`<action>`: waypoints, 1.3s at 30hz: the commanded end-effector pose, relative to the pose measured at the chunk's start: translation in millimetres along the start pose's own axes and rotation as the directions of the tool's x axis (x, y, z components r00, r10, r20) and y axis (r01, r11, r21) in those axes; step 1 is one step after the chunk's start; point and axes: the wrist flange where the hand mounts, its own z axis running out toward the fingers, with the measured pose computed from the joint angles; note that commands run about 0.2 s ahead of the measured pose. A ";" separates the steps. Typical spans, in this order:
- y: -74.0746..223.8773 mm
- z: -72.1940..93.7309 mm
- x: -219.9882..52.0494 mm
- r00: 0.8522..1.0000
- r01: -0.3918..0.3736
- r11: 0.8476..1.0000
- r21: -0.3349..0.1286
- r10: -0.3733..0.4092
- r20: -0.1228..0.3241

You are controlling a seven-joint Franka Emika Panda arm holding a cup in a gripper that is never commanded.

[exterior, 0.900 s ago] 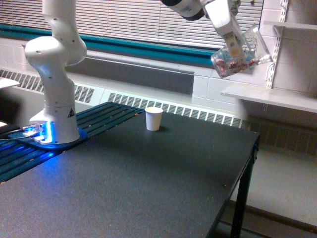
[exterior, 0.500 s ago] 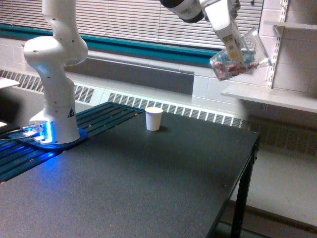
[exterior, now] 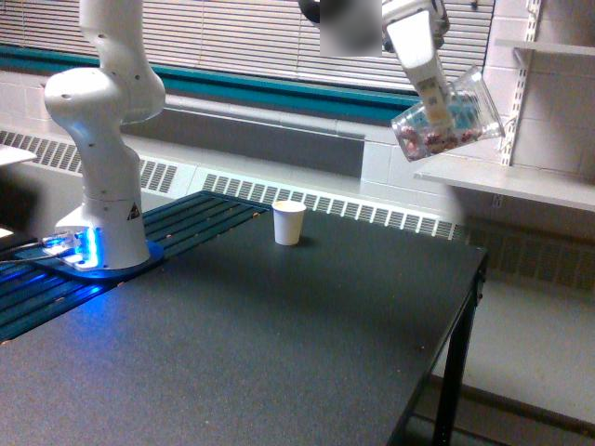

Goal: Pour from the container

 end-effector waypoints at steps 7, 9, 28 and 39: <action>-41.3 -3.7 -61.3 0.996 0.092 0.995 0.033 -0.092 0.011; -44.1 -2.1 -74.5 0.995 0.102 0.994 0.035 -0.103 0.019; -79.6 -7.1 -185.3 0.968 0.240 0.969 0.055 -0.243 0.063; -126.1 -26.5 -241.4 0.931 0.353 0.930 0.100 -0.360 0.060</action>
